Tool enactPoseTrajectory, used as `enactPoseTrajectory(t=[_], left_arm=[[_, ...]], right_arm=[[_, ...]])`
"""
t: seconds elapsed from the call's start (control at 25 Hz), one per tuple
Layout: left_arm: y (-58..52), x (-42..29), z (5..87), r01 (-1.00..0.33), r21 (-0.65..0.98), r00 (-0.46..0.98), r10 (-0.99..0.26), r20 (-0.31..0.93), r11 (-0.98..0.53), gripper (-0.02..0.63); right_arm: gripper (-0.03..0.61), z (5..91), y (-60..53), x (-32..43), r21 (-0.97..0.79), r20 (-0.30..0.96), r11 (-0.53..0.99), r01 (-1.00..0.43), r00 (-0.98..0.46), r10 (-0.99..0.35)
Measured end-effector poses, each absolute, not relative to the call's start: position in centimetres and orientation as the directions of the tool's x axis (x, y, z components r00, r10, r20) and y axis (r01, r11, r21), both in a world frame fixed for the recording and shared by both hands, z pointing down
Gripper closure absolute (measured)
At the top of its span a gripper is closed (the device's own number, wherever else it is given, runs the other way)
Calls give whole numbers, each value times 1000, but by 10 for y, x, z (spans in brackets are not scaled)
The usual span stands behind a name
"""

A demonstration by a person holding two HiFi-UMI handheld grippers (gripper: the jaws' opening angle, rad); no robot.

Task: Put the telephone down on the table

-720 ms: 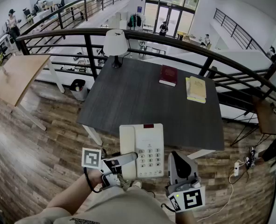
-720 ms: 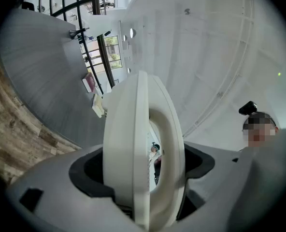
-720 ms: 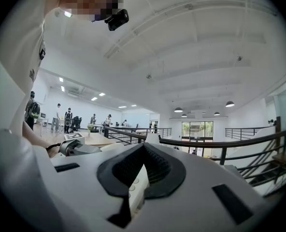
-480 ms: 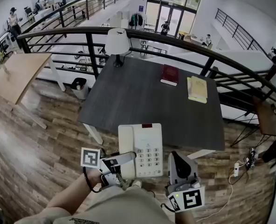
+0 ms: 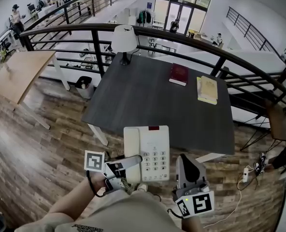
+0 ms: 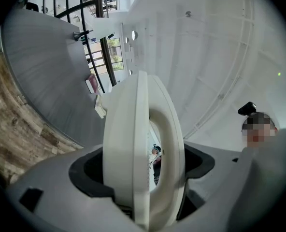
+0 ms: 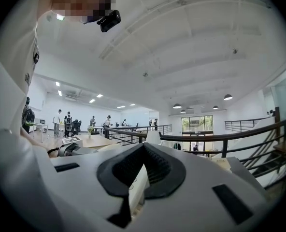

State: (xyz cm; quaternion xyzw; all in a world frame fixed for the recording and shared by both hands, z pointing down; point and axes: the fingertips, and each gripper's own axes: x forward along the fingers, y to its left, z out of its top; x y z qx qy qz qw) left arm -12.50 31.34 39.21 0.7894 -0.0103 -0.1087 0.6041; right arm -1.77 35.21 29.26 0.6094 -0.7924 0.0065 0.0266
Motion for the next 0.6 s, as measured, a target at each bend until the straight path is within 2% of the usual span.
enactPoseTrajectory(t=[0.6], left_arm=[[311, -101, 402, 98, 963, 973, -181, -146, -250, 198]], right_arm=[[578, 308, 342, 13, 0, 76, 284, -959, -283, -956]])
